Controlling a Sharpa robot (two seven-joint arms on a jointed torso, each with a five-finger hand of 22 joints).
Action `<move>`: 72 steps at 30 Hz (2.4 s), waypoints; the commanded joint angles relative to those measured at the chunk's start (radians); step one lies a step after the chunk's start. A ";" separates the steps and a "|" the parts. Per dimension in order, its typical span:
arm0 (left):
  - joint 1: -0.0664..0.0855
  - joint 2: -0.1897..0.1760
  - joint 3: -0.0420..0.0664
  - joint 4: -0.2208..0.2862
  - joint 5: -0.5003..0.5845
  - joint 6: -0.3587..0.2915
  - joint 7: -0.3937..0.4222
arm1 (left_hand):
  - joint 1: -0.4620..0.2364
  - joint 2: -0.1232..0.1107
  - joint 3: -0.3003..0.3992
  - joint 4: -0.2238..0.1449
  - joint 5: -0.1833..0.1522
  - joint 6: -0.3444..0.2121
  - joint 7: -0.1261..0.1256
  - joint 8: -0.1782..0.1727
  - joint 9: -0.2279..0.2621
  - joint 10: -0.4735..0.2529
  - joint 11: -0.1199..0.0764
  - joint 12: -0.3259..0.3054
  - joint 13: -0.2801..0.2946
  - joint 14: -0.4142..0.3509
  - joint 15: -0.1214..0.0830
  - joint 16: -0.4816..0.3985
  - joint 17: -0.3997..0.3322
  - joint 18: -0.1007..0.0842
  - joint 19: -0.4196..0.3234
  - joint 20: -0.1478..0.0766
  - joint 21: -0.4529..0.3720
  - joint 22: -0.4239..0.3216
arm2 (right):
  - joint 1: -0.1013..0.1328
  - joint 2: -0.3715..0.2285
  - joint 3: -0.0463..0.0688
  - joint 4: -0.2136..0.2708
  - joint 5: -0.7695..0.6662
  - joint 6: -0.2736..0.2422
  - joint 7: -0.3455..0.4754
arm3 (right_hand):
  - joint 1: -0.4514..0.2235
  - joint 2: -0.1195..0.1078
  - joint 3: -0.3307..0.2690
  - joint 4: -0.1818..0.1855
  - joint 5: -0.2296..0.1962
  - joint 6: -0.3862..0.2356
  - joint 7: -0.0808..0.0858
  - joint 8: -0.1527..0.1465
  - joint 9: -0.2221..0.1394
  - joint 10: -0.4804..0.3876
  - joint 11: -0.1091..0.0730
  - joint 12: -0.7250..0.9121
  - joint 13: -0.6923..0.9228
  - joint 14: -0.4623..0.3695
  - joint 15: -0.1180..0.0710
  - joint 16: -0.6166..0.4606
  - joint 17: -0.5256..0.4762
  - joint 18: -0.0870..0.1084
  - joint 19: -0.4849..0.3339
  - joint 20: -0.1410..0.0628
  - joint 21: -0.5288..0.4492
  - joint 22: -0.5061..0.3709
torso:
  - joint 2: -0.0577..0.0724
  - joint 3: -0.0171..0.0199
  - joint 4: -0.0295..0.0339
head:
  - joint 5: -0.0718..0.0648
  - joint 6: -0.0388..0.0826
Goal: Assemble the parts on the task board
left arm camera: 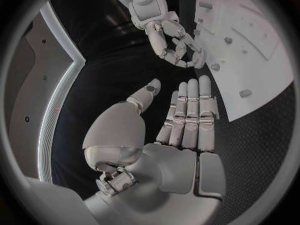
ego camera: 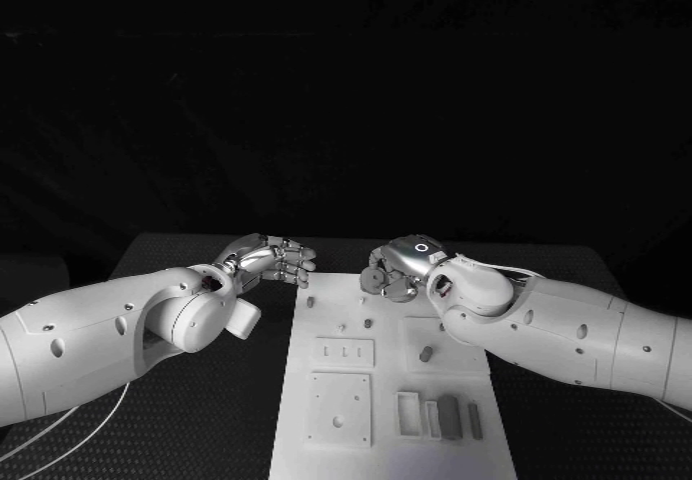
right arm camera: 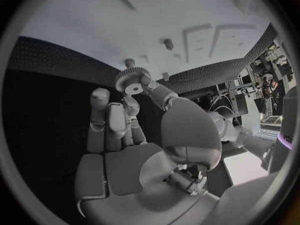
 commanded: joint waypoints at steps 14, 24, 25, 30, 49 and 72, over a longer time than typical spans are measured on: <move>0.001 0.006 0.001 -0.002 -0.002 0.008 0.008 | -0.002 -0.002 0.001 0.007 -0.003 -0.001 0.007 -0.007 0.002 0.000 0.007 -0.005 0.003 0.006 0.001 -0.007 0.003 0.021 -0.004 0.005 -0.005 0.002 | -0.027 0.066 -0.019 -0.028 -0.023 0.012 0.019 | 0.005 -0.012 0.003 0.011 0.001 0.107 0.015 -0.007 0.007 0.005 0.002 0.004 -0.004 0.009 -0.001 0.006 0.002 0.027 0.010 -0.003 0.000 0.013 | 0.001 -0.0023 0.0044 | 0.001 -0.004; 0.001 0.006 0.001 -0.002 -0.002 0.010 0.008 | -0.002 -0.002 0.001 0.007 -0.003 -0.001 0.007 -0.008 0.002 0.001 0.007 -0.006 0.004 0.006 0.001 -0.008 0.004 0.021 -0.004 0.005 -0.005 0.002 | -0.035 0.082 -0.023 -0.059 -0.036 0.009 0.012 | 0.005 -0.013 0.003 0.012 0.001 0.106 0.015 -0.008 0.007 0.005 0.003 0.005 -0.005 0.010 -0.001 0.006 0.003 0.027 0.011 -0.004 -0.001 0.013 | 0.001 -0.0011 0.0054 | -0.001 -0.005; 0.001 0.006 0.001 -0.002 -0.002 0.010 0.007 | -0.002 -0.002 0.001 0.007 -0.003 -0.001 0.007 -0.008 0.002 0.001 0.007 -0.006 0.004 0.006 0.001 -0.008 0.004 0.021 -0.004 0.005 -0.005 0.002 | -0.037 0.083 -0.023 -0.063 -0.035 0.010 0.012 | 0.005 -0.013 0.003 0.012 0.001 0.106 0.015 -0.008 0.006 0.005 0.003 0.005 -0.005 0.010 -0.001 0.006 0.002 0.027 0.011 -0.004 -0.001 0.013 | 0.001 -0.0009 0.0059 | -0.001 -0.005; 0.001 0.006 0.001 -0.004 -0.002 0.010 0.007 | -0.002 -0.002 0.001 0.007 -0.003 -0.001 0.007 -0.008 0.003 0.001 0.007 -0.007 0.004 0.006 0.001 -0.008 0.004 0.020 -0.004 0.005 -0.005 0.002 | -0.045 0.091 -0.024 -0.077 -0.034 0.016 0.014 | 0.006 -0.015 0.003 0.011 0.001 0.105 0.015 -0.009 0.006 0.005 0.003 0.005 -0.005 0.010 -0.001 0.006 0.003 0.027 0.011 -0.004 -0.001 0.013 | 0.001 -0.0011 0.0055 | 0.001 -0.008; 0.001 0.005 0.001 -0.004 -0.002 0.012 0.006 | -0.002 -0.002 0.001 0.007 -0.003 -0.001 0.007 -0.008 0.003 0.001 0.007 -0.008 0.005 0.007 0.001 -0.010 0.006 0.021 -0.003 0.005 -0.006 0.003 | -0.054 0.107 -0.026 -0.111 -0.024 0.038 0.017 | 0.005 -0.026 0.003 0.016 0.001 0.093 0.020 -0.020 0.004 0.001 0.007 0.005 -0.009 0.006 0.003 0.004 -0.003 0.027 0.011 -0.004 -0.005 0.012 | 0.001 -0.0008 0.0041 | 0.005 -0.010; 0.001 0.004 0.001 -0.004 -0.002 0.013 0.004 | -0.003 -0.002 0.000 0.008 -0.003 -0.002 0.007 -0.009 0.004 0.001 0.007 -0.010 0.007 0.007 0.002 -0.012 0.007 0.020 -0.004 0.005 -0.007 0.004 | -0.055 0.101 -0.026 -0.120 0.037 0.035 0.040 | 0.001 -0.087 0.008 0.059 0.001 -0.023 0.052 -0.092 -0.032 -0.018 0.038 0.007 -0.019 -0.008 0.031 0.000 -0.016 0.027 0.011 0.000 -0.015 0.013 | 0.000 -0.0007 0.0035 | 0.004 -0.012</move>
